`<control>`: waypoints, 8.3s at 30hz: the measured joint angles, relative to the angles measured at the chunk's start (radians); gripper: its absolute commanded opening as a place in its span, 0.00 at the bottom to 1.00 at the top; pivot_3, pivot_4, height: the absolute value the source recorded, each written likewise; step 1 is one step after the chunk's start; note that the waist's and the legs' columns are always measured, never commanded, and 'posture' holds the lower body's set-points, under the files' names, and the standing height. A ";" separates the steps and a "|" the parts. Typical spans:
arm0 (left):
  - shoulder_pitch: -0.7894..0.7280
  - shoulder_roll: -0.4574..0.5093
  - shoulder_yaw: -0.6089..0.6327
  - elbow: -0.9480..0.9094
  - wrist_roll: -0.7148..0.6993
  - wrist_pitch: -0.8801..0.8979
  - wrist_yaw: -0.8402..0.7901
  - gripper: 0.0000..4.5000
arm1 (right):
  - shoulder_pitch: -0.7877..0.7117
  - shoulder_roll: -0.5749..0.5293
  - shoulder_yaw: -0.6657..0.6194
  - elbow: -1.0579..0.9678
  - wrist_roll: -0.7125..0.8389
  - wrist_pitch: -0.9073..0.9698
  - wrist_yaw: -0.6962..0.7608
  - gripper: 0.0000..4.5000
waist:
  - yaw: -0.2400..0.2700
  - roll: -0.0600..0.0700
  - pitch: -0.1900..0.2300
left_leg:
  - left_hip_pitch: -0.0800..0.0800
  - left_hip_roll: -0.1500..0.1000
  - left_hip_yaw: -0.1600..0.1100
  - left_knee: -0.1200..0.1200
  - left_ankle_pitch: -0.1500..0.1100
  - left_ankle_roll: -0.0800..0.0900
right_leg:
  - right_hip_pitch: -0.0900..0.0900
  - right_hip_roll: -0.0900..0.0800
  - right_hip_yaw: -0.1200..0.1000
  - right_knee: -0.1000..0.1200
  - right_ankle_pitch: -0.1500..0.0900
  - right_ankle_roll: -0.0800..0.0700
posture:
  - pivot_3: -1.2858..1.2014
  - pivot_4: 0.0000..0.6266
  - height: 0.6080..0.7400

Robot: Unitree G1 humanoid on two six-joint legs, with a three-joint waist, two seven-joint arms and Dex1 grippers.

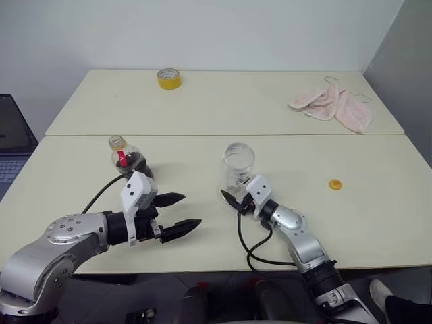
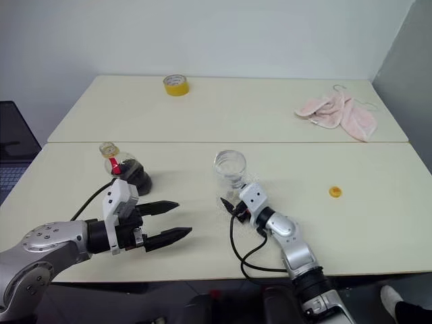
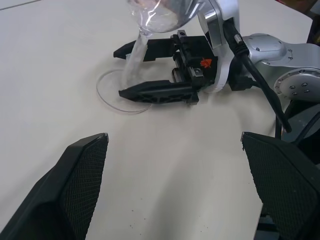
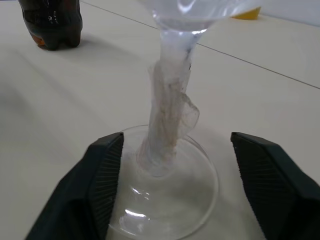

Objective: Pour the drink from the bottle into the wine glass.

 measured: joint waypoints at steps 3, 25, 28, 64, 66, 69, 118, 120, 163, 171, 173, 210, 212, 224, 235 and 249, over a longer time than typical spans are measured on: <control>0.000 0.000 0.000 0.000 0.002 -0.005 0.000 1.00 | 0.000 -0.009 0.000 -0.013 0.000 0.004 0.003 0.92 | 0.000 0.000 0.000 | 0.000 0.000 0.000 0.000 0.000 0.000 | 0.000 0.000 0.000 0.000 0.000 0.000 | 0.52 0.24 1.00; -0.003 -0.102 0.003 0.015 0.064 -0.054 0.133 1.00 | 0.110 -0.224 0.013 -0.377 0.045 0.161 0.167 1.00 | 0.003 0.000 0.000 | 0.000 0.000 0.000 0.000 -0.002 0.003 | 0.000 0.000 0.000 0.000 0.000 0.000 | 0.52 0.24 1.00; 0.000 -0.122 0.003 0.018 0.087 -0.075 0.158 1.00 | 0.112 -0.247 0.016 -0.424 0.053 0.208 0.181 1.00 | 0.003 0.000 0.000 | 0.000 0.000 0.000 0.000 -0.001 0.002 | 0.000 0.000 0.000 0.000 0.000 0.000 | 0.52 0.24 1.00; 0.025 -0.332 0.121 0.312 0.381 -0.342 0.428 1.00 | 0.067 -0.557 -0.083 -0.782 0.414 0.530 0.425 1.00 | 0.017 -0.002 -0.001 | 0.005 -0.001 -0.002 0.001 -0.002 0.004 | 0.007 -0.001 -0.002 -0.002 0.000 0.000 | 0.52 0.24 1.00; 0.006 -0.332 0.111 0.345 0.395 -0.344 0.427 1.00 | 0.069 -0.557 -0.083 -0.782 0.414 0.530 0.420 1.00 | 0.017 -0.002 -0.001 | 0.004 -0.001 -0.002 0.001 -0.002 0.004 | 0.007 -0.001 -0.002 -0.002 0.000 0.000 | 0.52 0.24 1.00; -0.017 -0.332 0.105 0.380 0.414 -0.355 0.425 1.00 | 0.070 -0.556 -0.083 -0.783 0.413 0.530 0.416 1.00 | 0.017 -0.002 -0.001 | 0.004 0.000 -0.002 0.000 -0.002 0.004 | 0.007 -0.001 -0.002 -0.002 0.000 0.000 | 0.52 0.24 1.00; -0.232 -0.268 0.056 0.542 0.449 -0.360 0.299 0.22 | -0.029 -0.539 -0.104 -0.836 0.491 0.652 0.328 1.00 | 0.017 -0.002 -0.001 | 0.001 -0.001 -0.003 0.001 -0.002 0.003 | 0.003 -0.002 -0.003 -0.002 0.000 0.000 | 0.52 0.24 1.00; -0.237 -0.267 0.056 0.541 0.448 -0.358 0.298 0.22 | -0.029 -0.541 -0.105 -0.841 0.493 0.657 0.326 1.00 | 0.017 -0.002 -0.001 | 0.000 -0.001 -0.003 0.001 -0.002 0.003 | 0.002 -0.002 -0.003 -0.002 0.000 0.000 | 0.52 0.24 1.00; -0.835 -0.135 -0.379 0.873 0.759 -0.868 -0.167 0.20 | -0.056 -0.595 -0.276 -0.902 0.751 0.902 0.127 1.00 | 0.013 -0.002 -0.001 | -0.004 -0.002 -0.002 0.002 -0.002 0.004 | -0.001 -0.001 -0.003 -0.001 0.000 0.000 | 0.52 0.24 1.00; -0.880 -0.173 -0.416 0.930 0.821 -0.983 -0.169 0.20 | -0.062 -0.619 -0.250 -0.904 0.725 0.904 0.115 1.00 | 0.007 -0.002 -0.001 | -0.004 -0.002 -0.002 0.002 -0.002 0.004 | -0.001 -0.001 -0.003 -0.001 0.000 0.000 | 0.52 0.24 1.00; -0.904 -0.186 -0.430 0.975 0.845 -1.032 -0.167 0.20 | -0.071 -0.631 -0.251 -0.906 0.727 0.904 0.116 1.00 | 0.006 -0.002 -0.001 | -0.004 -0.002 -0.002 0.002 -0.002 0.004 | -0.001 -0.001 -0.003 -0.001 0.000 0.000 | 0.52 0.24 1.00; -1.116 -0.235 -0.460 1.351 1.018 -1.587 0.027 0.19 | -0.093 -0.790 -0.478 -0.950 1.012 0.961 0.113 1.00 | 0.005 -0.003 0.000 | -0.005 -0.002 -0.001 0.003 -0.001 0.005 | -0.001 -0.002 -0.003 0.000 0.000 0.000 | 0.52 0.24 1.00; -1.115 -0.234 -0.460 1.352 1.017 -1.583 0.023 0.19 | -0.093 -0.790 -0.476 -0.950 1.013 0.960 0.112 1.00 | 0.005 -0.003 0.000 | -0.005 -0.003 -0.001 0.003 -0.001 0.005 | -0.001 -0.002 -0.003 0.000 0.000 0.000 | 0.52 0.24 1.00; -1.018 -0.189 -0.456 1.255 0.984 -1.514 -0.026 0.18 | -0.117 -0.783 -0.454 -0.950 1.015 0.956 0.112 1.00 | 0.004 -0.003 0.000 | -0.005 -0.003 -0.002 0.003 -0.001 0.005 | -0.001 -0.002 -0.003 0.000 0.000 0.000 | 0.52 0.24 1.00; -1.019 -0.167 -0.453 1.239 1.023 -1.546 0.028 0.18 | -0.123 -0.775 -0.438 -0.950 1.024 0.954 0.112 1.00 | 0.004 -0.002 0.000 | -0.005 -0.003 -0.002 0.003 -0.001 0.005 | -0.001 -0.002 -0.003 0.000 0.000 0.000 | 0.52 0.24 1.00; -1.019 -0.141 -0.453 1.238 1.050 -1.583 0.051 0.18 | -0.123 -0.761 -0.435 -0.950 1.023 0.948 0.112 1.00 | 0.004 -0.003 0.000 | -0.005 -0.003 -0.002 0.003 -0.001 0.005 | -0.001 -0.002 -0.003 0.000 0.000 0.000 | 0.52 0.24 1.00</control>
